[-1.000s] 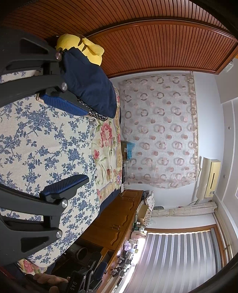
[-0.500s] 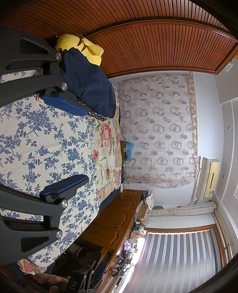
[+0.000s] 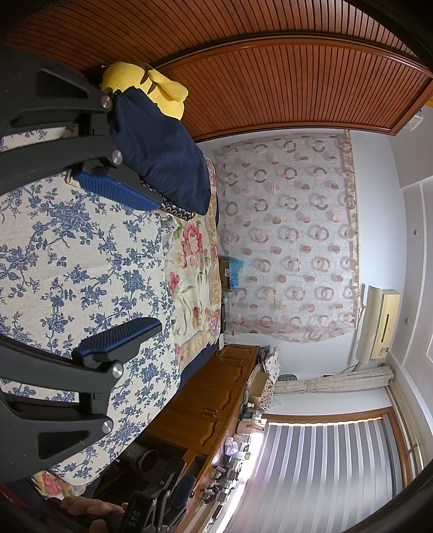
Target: Fold small clothes
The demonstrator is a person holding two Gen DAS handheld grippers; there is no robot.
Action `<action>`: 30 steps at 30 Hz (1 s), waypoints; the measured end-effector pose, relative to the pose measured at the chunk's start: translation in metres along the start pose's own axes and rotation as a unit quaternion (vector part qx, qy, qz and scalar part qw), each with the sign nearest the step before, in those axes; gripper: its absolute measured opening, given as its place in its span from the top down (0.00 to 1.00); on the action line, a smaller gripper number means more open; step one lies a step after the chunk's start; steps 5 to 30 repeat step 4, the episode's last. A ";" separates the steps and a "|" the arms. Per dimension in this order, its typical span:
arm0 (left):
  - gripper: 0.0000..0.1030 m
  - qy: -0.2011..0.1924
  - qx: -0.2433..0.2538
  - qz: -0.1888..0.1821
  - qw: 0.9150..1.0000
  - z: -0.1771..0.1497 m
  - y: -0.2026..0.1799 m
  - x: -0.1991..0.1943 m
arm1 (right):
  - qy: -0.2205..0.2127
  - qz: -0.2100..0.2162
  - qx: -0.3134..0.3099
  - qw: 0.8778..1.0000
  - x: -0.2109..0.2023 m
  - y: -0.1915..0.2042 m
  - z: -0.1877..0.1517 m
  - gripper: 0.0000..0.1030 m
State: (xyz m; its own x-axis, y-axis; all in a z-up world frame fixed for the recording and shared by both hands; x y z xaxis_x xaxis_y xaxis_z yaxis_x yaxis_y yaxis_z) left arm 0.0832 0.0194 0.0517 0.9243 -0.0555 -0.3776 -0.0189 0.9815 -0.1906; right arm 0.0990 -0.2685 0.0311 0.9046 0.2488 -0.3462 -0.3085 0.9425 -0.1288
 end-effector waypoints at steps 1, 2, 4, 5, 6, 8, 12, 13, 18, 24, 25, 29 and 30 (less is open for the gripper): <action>0.35 0.000 0.000 0.000 1.000 0.000 0.001 0.000 | 0.000 0.000 0.000 1.000 0.000 0.000 0.001 0.14; 0.35 0.000 0.000 0.000 1.000 0.000 0.001 0.000 | 0.000 -0.001 0.000 1.000 -0.001 -0.002 0.000 0.14; 0.35 0.000 0.000 0.000 1.000 0.000 0.001 0.000 | -0.001 0.000 0.000 1.000 0.000 0.000 0.000 0.14; 0.35 0.000 0.000 0.000 1.000 0.000 0.001 0.000 | -0.001 0.000 0.000 1.000 0.000 0.000 0.000 0.14; 0.35 0.000 0.000 0.000 1.000 0.000 0.001 0.000 | -0.001 0.000 0.000 1.000 0.000 0.000 0.000 0.14; 0.35 0.000 0.000 0.000 1.000 0.000 0.001 0.000 | -0.001 0.000 0.000 1.000 0.000 0.000 0.000 0.14; 0.35 0.000 0.000 0.000 1.000 0.000 0.001 0.000 | -0.001 0.000 0.000 1.000 0.000 0.000 0.000 0.14; 0.35 0.000 0.000 0.000 1.000 0.000 0.001 0.000 | -0.001 0.000 0.000 1.000 0.000 0.000 0.000 0.14; 0.35 0.000 0.000 0.000 1.000 0.000 0.001 0.000 | -0.001 0.000 0.000 1.000 0.000 0.000 0.000 0.14; 0.35 0.000 0.000 0.000 1.000 0.000 0.001 0.000 | -0.001 0.000 0.000 1.000 0.000 0.000 0.000 0.14; 0.35 0.000 0.000 0.000 1.000 0.000 0.001 0.000 | -0.001 0.000 0.000 1.000 0.000 0.000 0.000 0.14; 0.35 0.000 0.000 0.000 1.000 0.000 0.001 0.000 | -0.001 0.000 0.000 1.000 0.000 0.000 0.000 0.14; 0.35 0.000 0.000 0.000 1.000 0.000 0.001 0.000 | -0.001 0.000 0.000 1.000 0.000 0.000 0.000 0.14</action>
Point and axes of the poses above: each gripper's, at about its wrist camera, not at the fingertips, and x roughly the way its jaws point, y to its left, z to its top, the point moved 4 cm from there along x, roughly the way its jaws point, and after that the axes turned 11 degrees about -x, right-handed, at the moved point
